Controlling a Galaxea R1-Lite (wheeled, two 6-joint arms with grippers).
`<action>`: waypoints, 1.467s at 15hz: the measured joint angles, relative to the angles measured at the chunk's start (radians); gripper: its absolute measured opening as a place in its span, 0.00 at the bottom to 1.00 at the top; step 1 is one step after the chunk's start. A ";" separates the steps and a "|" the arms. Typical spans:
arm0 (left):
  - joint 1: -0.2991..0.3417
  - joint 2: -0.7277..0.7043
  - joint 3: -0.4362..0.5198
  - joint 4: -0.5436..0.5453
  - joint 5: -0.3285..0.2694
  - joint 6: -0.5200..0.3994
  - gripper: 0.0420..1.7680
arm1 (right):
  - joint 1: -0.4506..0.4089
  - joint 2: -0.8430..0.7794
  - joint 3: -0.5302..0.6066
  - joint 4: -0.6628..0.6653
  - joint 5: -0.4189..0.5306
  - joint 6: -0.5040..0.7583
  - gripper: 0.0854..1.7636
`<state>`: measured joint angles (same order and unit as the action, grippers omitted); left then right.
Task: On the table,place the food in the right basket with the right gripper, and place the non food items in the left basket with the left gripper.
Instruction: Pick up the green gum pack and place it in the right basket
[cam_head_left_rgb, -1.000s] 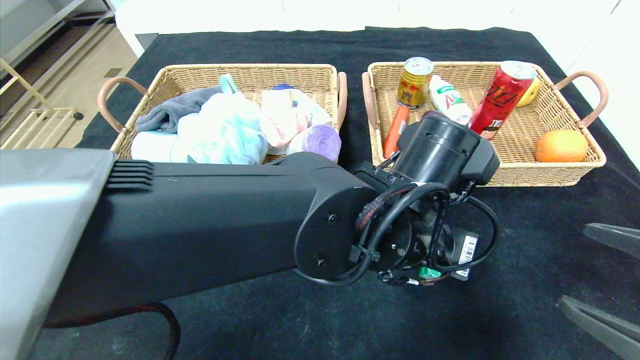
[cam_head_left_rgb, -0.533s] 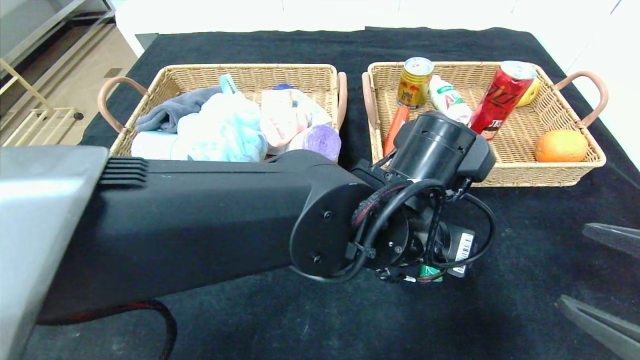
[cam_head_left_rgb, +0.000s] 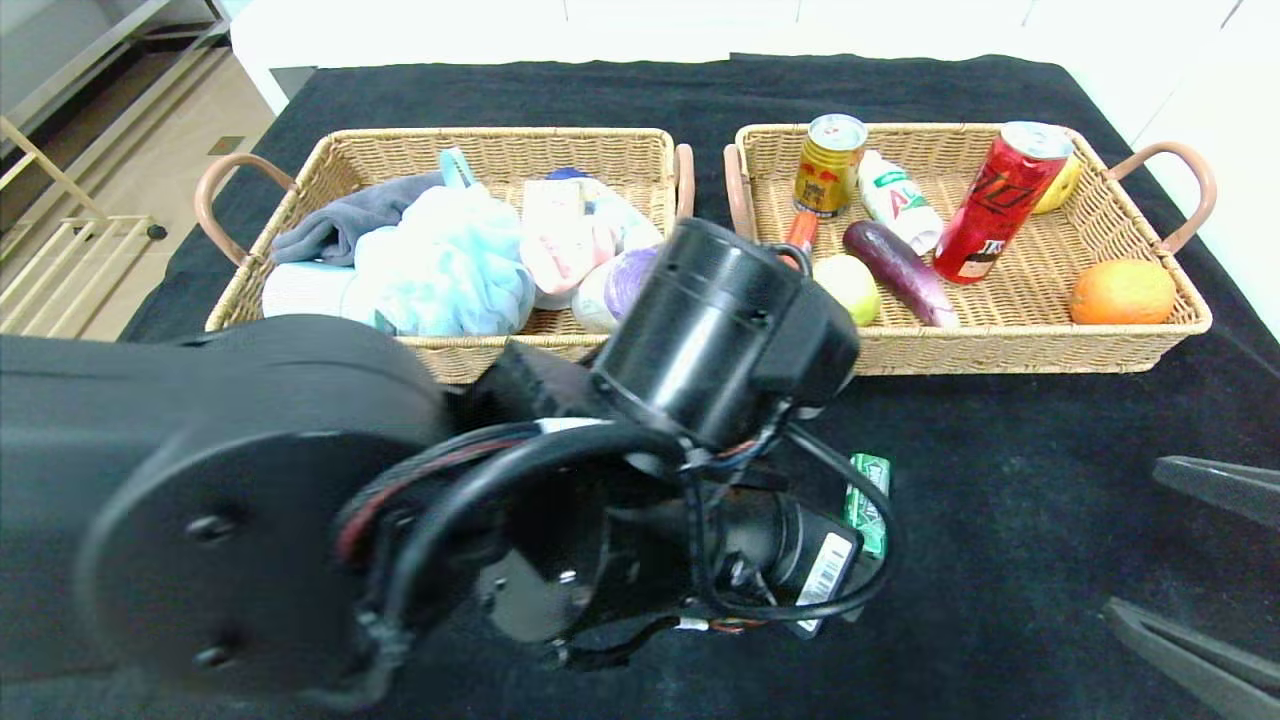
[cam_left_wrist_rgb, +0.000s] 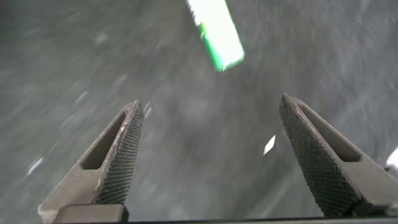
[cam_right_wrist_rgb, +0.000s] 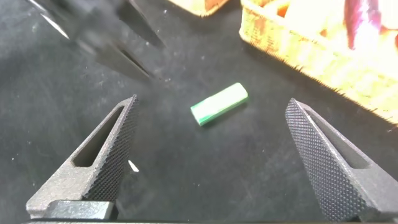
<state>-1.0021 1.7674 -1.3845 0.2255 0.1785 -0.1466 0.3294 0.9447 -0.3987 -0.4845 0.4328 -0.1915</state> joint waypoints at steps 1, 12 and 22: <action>0.006 -0.061 0.082 -0.046 0.000 0.016 0.91 | 0.000 0.008 0.001 0.000 0.000 0.000 0.97; 0.164 -0.415 0.687 -0.629 -0.031 0.047 0.96 | 0.016 0.071 0.011 -0.001 -0.001 0.001 0.97; 0.188 -0.443 0.747 -0.673 -0.038 0.056 0.96 | 0.198 0.154 -0.154 0.135 -0.260 0.183 0.97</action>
<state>-0.8145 1.3245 -0.6379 -0.4479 0.1409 -0.0909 0.5272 1.0983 -0.5532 -0.3496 0.1730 -0.0085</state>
